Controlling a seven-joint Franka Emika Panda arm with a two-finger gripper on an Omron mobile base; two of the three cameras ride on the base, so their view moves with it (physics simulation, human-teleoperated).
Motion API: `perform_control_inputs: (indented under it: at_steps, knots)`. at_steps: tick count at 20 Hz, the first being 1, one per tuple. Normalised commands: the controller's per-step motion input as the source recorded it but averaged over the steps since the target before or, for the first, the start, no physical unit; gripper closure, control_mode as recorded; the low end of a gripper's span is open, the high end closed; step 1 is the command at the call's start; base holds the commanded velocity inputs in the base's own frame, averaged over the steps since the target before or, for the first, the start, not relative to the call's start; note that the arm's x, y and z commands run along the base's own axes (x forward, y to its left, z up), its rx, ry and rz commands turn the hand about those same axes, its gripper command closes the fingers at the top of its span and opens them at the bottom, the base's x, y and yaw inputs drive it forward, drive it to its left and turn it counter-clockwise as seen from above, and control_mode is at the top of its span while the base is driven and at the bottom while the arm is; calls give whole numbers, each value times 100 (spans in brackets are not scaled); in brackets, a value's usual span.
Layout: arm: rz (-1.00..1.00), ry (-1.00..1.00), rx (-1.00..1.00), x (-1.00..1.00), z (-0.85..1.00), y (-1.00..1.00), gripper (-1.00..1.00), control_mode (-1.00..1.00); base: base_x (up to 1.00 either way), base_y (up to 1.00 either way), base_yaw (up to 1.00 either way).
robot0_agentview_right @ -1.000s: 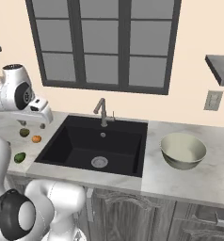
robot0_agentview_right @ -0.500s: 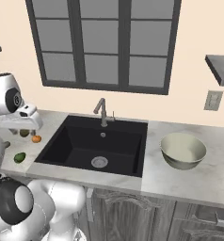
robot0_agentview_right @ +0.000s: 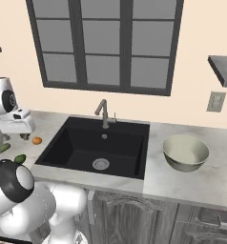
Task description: There is a mixed pile of frozen fruits and vegetables on the counter. Locate all the frozen vegetables and place the items in a bowl on the counter. Take all the frozen fruits and defrost them in a running sink.
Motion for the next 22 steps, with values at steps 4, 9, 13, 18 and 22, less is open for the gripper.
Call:
perform_control_inputs:
  at_steps: [4, 9, 13, 18, 22]
  knots:
    - [1, 0, 10, 0, -39, 35, -100, -100, 0, 0, 0]
    - [2, -2, 19, 3, -40, 13, -100, -100, 0, 0, 0]
    - [0, -7, 15, 6, -40, 5, -100, -100, 0, 0, 0]
    - [0, -9, 3, 15, -20, 4, -100, -100, 0, 0, 0]
    - [0, -10, -2, 26, -12, 11, -100, -100, 0, 0, 0]
